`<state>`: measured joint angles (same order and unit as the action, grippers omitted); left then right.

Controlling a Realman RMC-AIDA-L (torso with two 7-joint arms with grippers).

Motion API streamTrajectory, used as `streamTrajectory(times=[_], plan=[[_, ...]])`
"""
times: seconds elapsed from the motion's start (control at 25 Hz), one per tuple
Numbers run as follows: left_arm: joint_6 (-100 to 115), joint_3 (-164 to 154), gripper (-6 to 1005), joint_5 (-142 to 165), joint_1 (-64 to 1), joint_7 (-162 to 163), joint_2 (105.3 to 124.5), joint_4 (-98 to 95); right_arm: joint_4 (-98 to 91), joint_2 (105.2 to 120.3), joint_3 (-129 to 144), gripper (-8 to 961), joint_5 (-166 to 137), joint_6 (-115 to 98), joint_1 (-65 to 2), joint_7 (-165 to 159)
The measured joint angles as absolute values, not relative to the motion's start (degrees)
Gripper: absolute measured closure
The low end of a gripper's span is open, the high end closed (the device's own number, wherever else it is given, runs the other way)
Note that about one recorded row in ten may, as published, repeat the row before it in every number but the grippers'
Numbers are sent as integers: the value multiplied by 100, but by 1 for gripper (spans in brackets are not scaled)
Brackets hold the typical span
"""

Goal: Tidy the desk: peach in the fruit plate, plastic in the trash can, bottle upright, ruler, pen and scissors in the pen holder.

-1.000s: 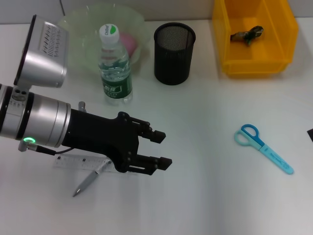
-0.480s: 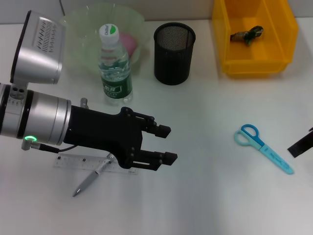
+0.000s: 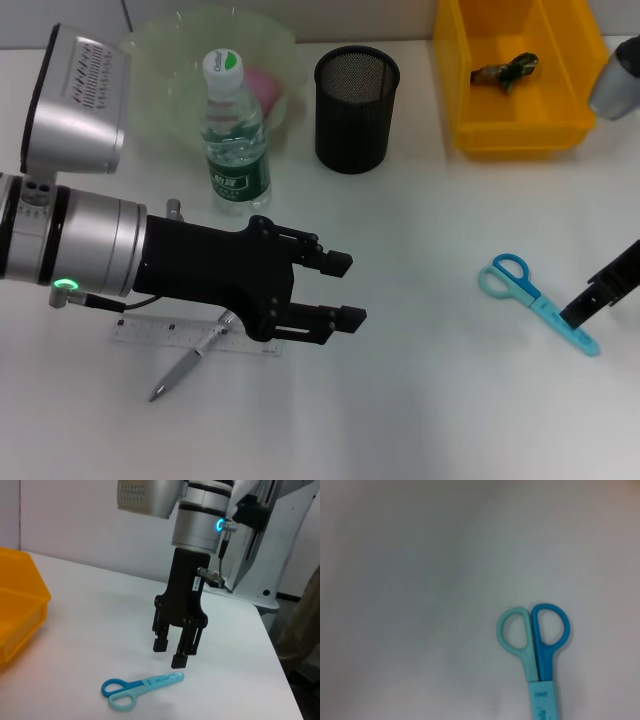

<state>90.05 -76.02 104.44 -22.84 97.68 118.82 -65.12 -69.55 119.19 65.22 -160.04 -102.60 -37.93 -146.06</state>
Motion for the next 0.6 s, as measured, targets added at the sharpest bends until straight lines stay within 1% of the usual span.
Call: streamTrajectory(times=[0.6], plan=[[8868, -7587, 404, 10226, -2301, 9382, 11877, -6345, -6345, 11942, 7180, 372, -15924, -9378, -3932, -14854]])
